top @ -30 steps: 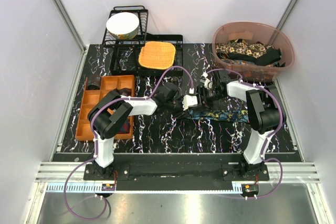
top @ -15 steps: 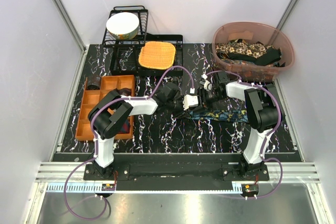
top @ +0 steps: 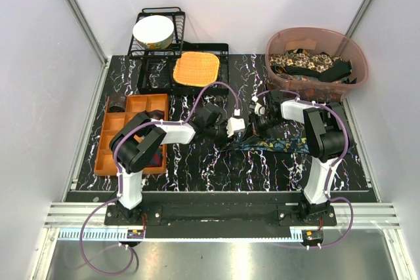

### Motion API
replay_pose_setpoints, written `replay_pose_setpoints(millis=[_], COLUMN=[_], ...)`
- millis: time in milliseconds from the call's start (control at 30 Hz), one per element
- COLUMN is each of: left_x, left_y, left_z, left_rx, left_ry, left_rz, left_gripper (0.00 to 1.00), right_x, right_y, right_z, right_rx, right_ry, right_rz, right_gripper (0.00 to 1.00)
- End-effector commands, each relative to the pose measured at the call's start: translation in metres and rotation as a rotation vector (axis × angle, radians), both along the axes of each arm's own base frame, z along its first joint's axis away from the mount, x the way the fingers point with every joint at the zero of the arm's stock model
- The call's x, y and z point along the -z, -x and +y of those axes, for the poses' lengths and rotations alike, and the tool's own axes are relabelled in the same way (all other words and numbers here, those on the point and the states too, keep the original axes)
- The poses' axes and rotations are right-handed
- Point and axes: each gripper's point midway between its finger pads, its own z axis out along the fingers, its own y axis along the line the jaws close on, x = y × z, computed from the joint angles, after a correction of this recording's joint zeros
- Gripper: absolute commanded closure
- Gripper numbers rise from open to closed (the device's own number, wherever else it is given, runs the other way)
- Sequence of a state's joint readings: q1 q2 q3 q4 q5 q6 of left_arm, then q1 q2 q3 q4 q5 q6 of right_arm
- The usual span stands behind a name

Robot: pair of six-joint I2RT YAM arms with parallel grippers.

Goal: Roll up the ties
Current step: Roll the tie at the center of the board.

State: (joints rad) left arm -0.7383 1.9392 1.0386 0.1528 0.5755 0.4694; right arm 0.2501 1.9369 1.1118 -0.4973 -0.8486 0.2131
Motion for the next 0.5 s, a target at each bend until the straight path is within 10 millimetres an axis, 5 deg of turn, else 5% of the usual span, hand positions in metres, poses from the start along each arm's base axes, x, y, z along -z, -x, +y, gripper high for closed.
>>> replay_pose_setpoints(millis=[0,233,267,300,467], left_x=[0.013,-0.027,-0.036,-0.042,-0.068], left_y=[0.015,-0.003,-0.004,-0.006,-0.009], left_z=[0.009,-0.001,-0.001,0.000,0.014], left_rx=[-0.007,-0.045,-0.046,-0.054,-0.095], left_ry=[0.027,0.206,0.236,0.247,0.261], left_rz=[0.137,0.136,0.117,0.108,0.048], left_gripper=[0.43,0.24,0.08,0.01,0.01], right_x=[0.033,0.045,0.047,0.048,0.056], right_y=[0.006,0.003,0.002,0.003,0.004], right_z=[-0.024,-0.035,-0.035,-0.036,-0.037], right_rx=[-0.035,-0.045,-0.049,-0.052,-0.074], right_ry=[0.194,0.288,0.296,0.302,0.331], right_rz=[0.020,0.026,0.026,0.032,0.030], right_gripper=[1.00,1.00,1.00,1.00,1.00])
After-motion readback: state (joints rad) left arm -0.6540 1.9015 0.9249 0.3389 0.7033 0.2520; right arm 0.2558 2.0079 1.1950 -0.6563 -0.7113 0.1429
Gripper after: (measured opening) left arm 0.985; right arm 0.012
